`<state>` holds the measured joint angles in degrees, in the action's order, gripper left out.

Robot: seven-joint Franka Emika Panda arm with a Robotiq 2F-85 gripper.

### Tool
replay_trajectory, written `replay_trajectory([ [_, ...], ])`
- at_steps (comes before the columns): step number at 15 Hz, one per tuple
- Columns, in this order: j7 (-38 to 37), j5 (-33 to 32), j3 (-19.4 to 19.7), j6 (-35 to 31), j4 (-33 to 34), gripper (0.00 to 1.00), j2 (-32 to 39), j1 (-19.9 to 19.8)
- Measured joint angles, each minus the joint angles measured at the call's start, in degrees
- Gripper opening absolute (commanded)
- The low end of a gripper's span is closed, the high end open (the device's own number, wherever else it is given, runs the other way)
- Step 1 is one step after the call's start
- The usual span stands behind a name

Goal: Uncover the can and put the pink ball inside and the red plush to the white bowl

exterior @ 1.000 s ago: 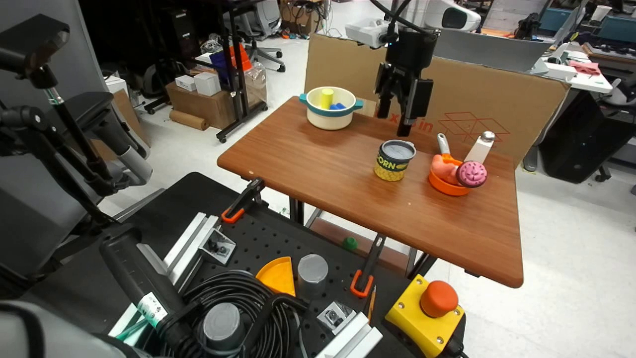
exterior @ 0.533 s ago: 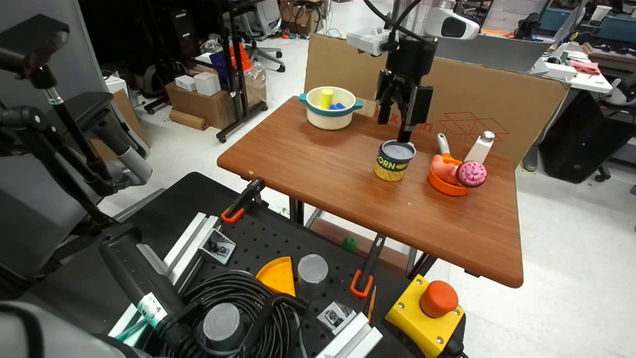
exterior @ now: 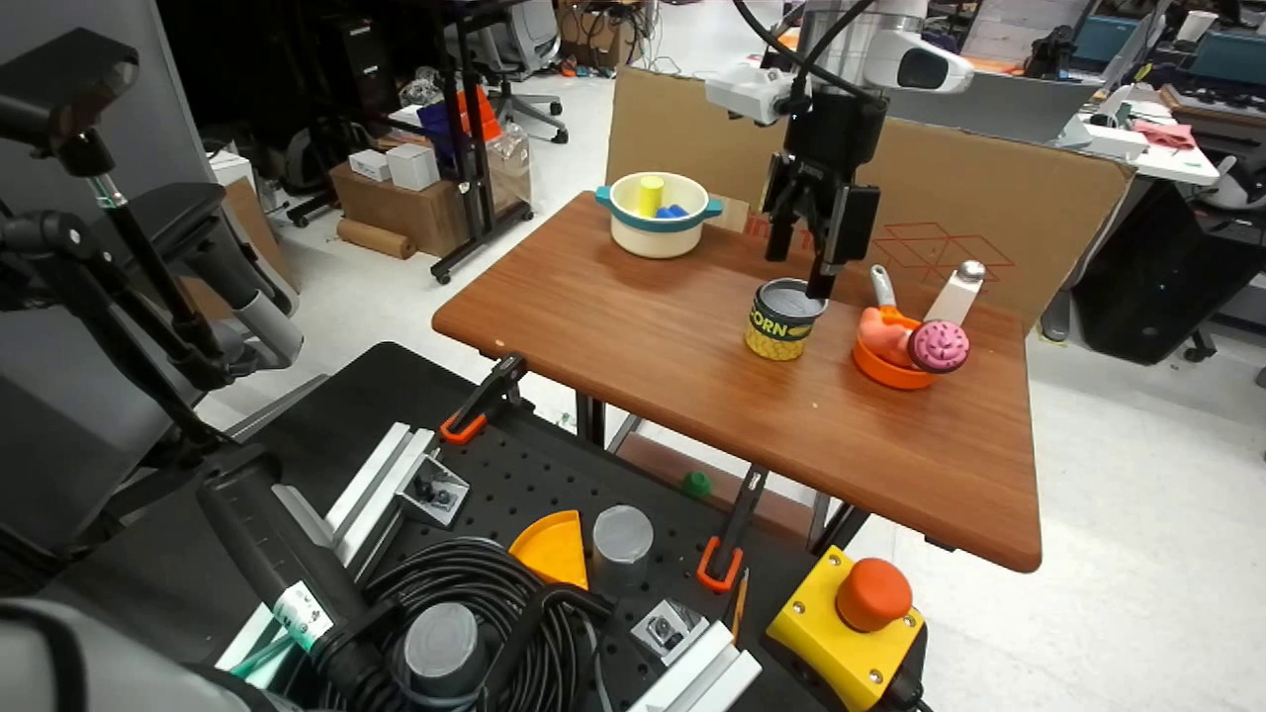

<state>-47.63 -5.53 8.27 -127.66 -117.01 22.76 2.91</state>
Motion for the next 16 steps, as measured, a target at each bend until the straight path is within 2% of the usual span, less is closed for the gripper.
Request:
replay_trajectory([
  [16,1.8,-1.8,0.7,3.0,-0.2,1.00,0.5,0.0],
])
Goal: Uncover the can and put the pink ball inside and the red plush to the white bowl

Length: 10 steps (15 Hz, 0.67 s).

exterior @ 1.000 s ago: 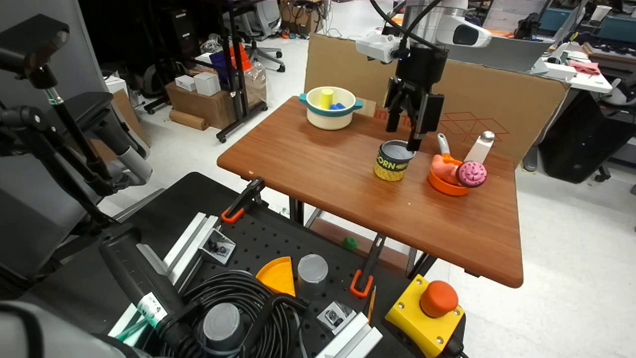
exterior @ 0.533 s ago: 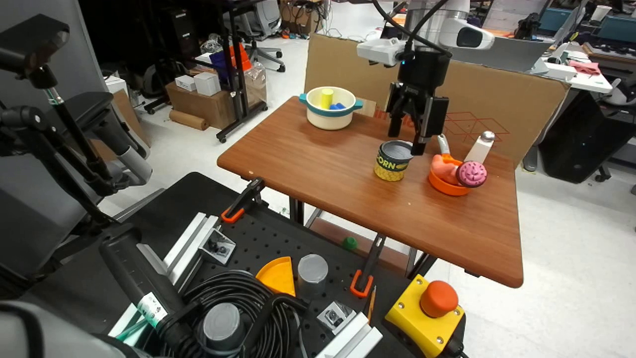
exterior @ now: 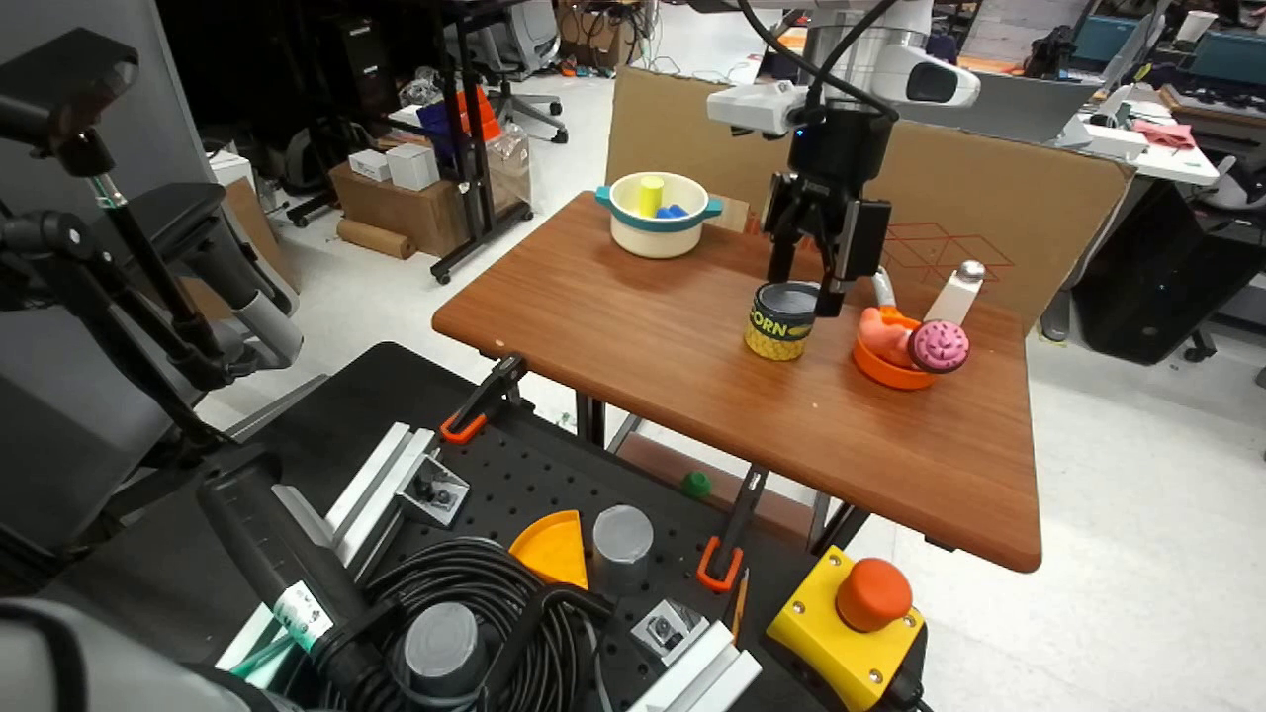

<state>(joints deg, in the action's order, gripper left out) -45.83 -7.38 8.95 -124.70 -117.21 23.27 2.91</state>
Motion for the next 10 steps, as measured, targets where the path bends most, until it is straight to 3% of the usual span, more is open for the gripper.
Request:
replay_trajectory([
  [1,0.1,0.0,0.0,0.0,0.0,1.00,0.0,0.0],
  [2,0.2,0.0,0.0,0.0,0.0,0.75,0.0,0.0],
  [3,0.3,0.0,0.0,0.0,0.0,0.74,0.1,0.0],
  [10,0.4,0.0,0.0,0.0,0.0,0.20,0.1,0.0],
])
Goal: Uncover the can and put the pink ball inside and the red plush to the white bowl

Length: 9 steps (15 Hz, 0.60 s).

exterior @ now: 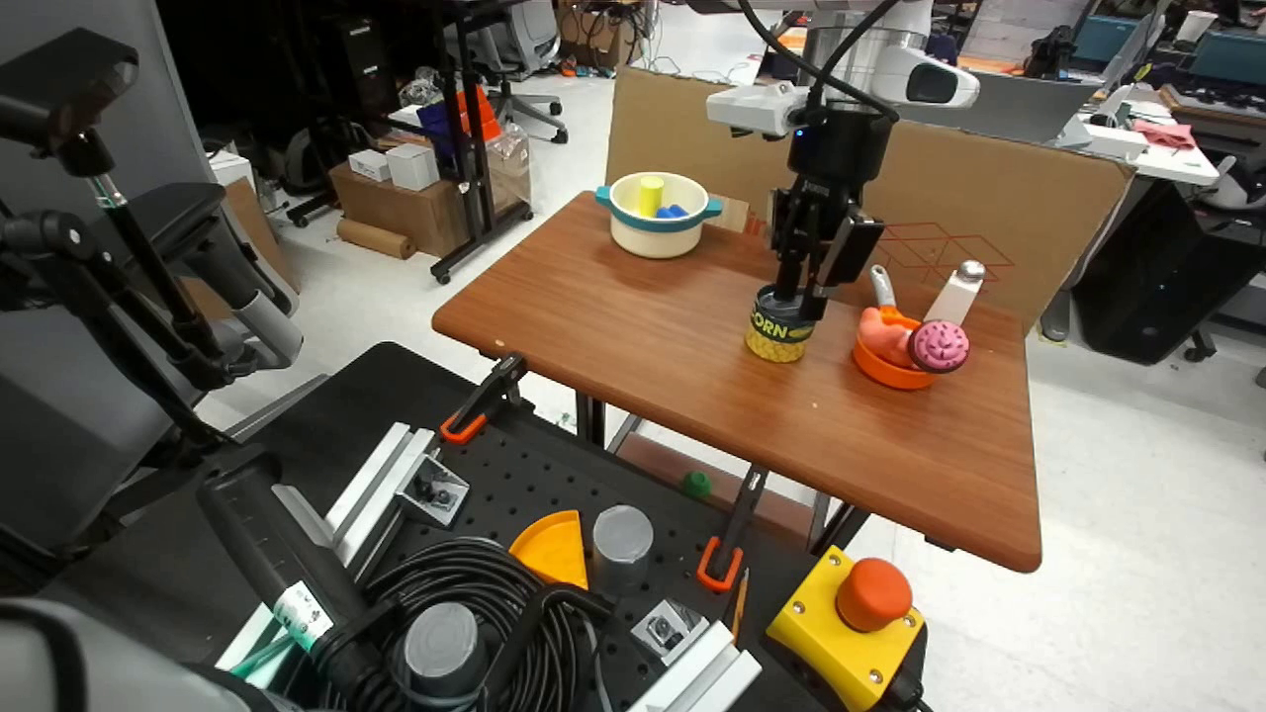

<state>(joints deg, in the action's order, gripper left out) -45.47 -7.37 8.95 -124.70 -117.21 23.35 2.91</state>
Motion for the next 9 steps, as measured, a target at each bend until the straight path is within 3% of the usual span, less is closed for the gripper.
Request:
replay_trajectory([
  [3,0.0,0.0,0.0,0.2,0.2,0.02,0.0,0.0],
  [9,0.0,0.0,0.0,1.5,1.1,0.01,-0.2,0.0],
])
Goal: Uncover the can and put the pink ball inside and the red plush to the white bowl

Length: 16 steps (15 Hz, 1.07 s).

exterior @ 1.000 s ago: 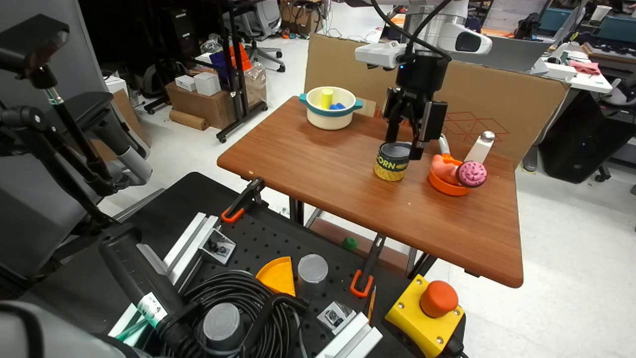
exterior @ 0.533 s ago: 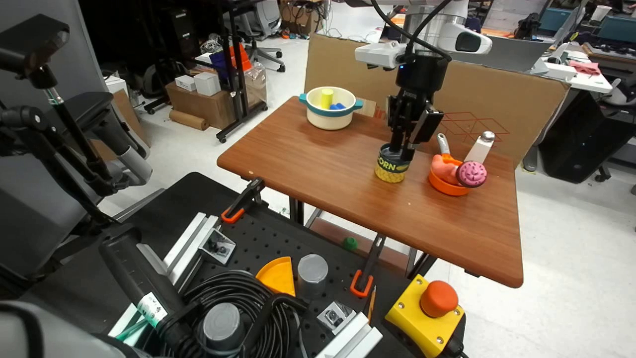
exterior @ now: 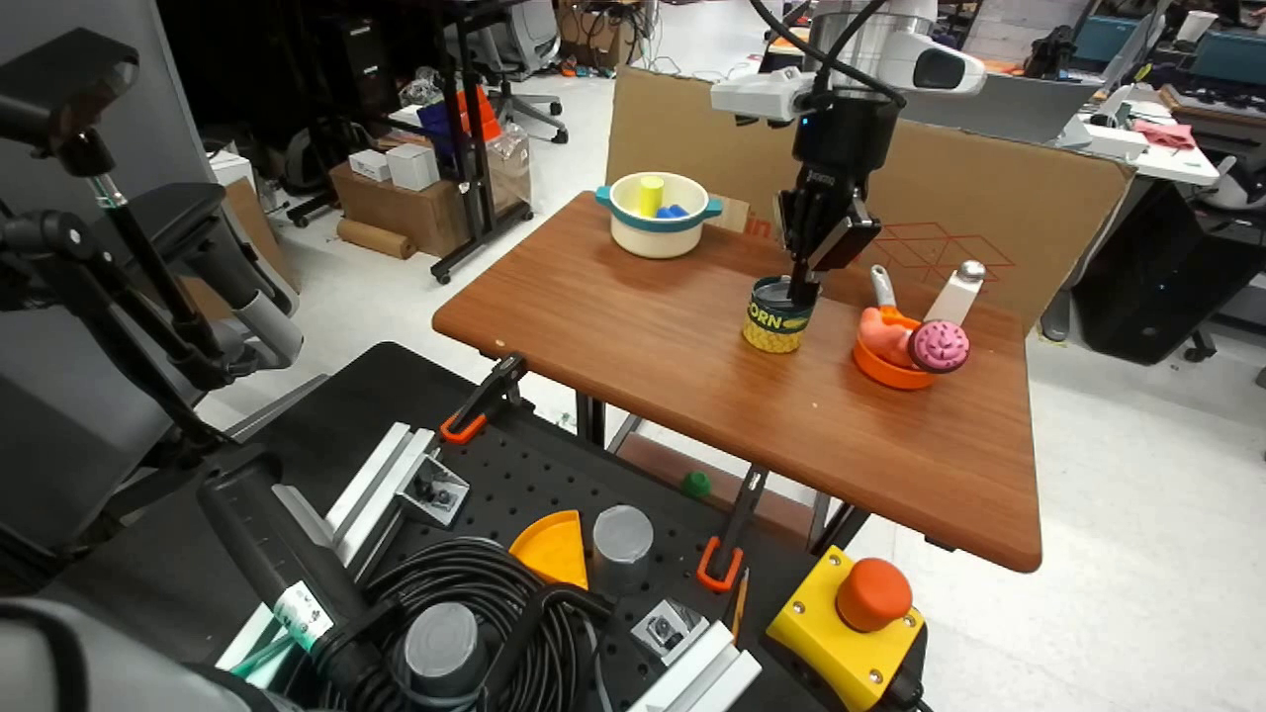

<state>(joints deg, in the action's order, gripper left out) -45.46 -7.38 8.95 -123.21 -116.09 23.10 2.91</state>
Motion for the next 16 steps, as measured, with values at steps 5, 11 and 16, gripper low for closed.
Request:
replay_trajectory([
  [5,0.0,0.0,0.0,0.0,0.1,0.01,0.0,0.0],
  [11,0.2,0.0,-0.3,0.0,0.5,0.01,-0.1,0.1],
  [16,0.9,-0.6,-0.7,-0.1,0.2,0.01,-2.8,0.8],
])
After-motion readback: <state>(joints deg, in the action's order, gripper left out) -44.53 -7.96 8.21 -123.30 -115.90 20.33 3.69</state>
